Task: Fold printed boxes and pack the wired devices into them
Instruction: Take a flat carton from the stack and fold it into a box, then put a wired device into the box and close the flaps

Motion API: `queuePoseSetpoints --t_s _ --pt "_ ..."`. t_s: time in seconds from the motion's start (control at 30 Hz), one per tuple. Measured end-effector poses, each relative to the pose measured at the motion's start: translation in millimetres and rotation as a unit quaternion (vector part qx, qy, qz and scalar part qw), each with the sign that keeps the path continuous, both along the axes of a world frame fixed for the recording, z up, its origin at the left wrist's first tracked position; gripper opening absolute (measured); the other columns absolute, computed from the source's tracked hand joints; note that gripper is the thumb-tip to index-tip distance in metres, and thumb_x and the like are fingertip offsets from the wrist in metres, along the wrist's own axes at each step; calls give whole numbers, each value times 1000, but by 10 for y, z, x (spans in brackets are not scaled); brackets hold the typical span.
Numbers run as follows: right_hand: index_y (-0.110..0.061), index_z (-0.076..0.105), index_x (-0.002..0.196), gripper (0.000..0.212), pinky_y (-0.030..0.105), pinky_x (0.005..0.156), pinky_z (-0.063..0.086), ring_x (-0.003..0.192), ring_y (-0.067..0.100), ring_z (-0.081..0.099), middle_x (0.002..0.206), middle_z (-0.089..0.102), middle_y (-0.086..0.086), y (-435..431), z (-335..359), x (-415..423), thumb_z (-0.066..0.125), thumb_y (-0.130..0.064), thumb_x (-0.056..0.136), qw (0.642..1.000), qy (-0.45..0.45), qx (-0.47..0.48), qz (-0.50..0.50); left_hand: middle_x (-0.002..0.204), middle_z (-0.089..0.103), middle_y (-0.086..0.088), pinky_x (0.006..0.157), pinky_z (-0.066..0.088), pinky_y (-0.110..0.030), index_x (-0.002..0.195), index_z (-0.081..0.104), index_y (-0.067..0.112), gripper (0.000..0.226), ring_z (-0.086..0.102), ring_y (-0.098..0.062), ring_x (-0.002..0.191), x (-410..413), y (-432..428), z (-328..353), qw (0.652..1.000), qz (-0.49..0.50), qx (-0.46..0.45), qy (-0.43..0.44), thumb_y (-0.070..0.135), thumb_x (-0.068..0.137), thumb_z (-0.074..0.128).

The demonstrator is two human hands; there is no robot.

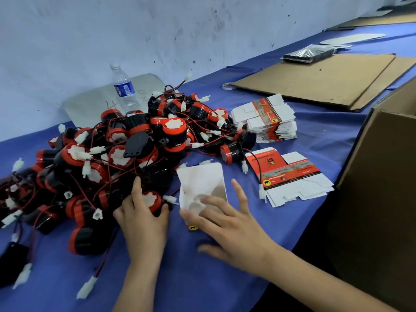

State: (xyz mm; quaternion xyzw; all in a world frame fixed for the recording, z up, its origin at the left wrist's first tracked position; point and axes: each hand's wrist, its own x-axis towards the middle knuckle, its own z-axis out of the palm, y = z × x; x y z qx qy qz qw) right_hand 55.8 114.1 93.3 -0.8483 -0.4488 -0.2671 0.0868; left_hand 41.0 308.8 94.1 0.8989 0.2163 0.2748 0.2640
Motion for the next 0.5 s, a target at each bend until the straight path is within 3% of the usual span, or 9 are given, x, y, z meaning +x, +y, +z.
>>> queuePoseSetpoints --t_s 0.07,0.13,0.2,0.3,0.4,0.5 --pt "-29 57 133 57 67 108 12 127 16 51 99 62 -12 -13 -68 -8 61 -55 83 999 28 43 17 133 53 -17 97 36 -45 150 25 24 85 39 -38 121 1 -30 2 999 -6 -54 3 27 81 76" --pt "-27 64 125 43 69 109 12 128 16 50 106 64 -11 -19 -72 -10 58 -47 88 994 60 88 21 134 54 -12 94 41 -42 147 27 31 86 45 -34 121 3 -86 29 995 -4 -88 -41 39 77 77" --pt "-23 70 114 30 73 107 16 128 15 50 114 64 -7 -28 -54 -17 60 -37 90 982 87 159 42 135 54 -5 94 43 -36 144 27 38 84 51 -25 122 -12 -162 95 983 -2 -124 -138 51 75 74" --pt "-15 73 100 18 69 108 22 121 13 54 109 67 -3 -48 22 -17 59 -23 91 948 120 288 67 126 53 18 93 46 -23 139 32 45 73 55 -5 113 -98 -298 210 932 -56 -153 -324 58 77 69" --pt "-9 73 95 18 64 108 29 117 10 56 103 69 -3 -59 135 0 59 -19 90 911 136 385 60 134 40 26 99 41 -25 141 33 28 62 45 -3 122 -169 -414 249 890 -136 -67 -430 52 90 59" --pt "-12 71 104 25 53 109 35 120 11 55 106 68 -11 -36 312 -28 58 -27 89 869 195 452 51 140 38 17 104 32 -14 136 34 2 69 38 4 129 -167 -527 232 892 -194 -1 -408 53 94 52"
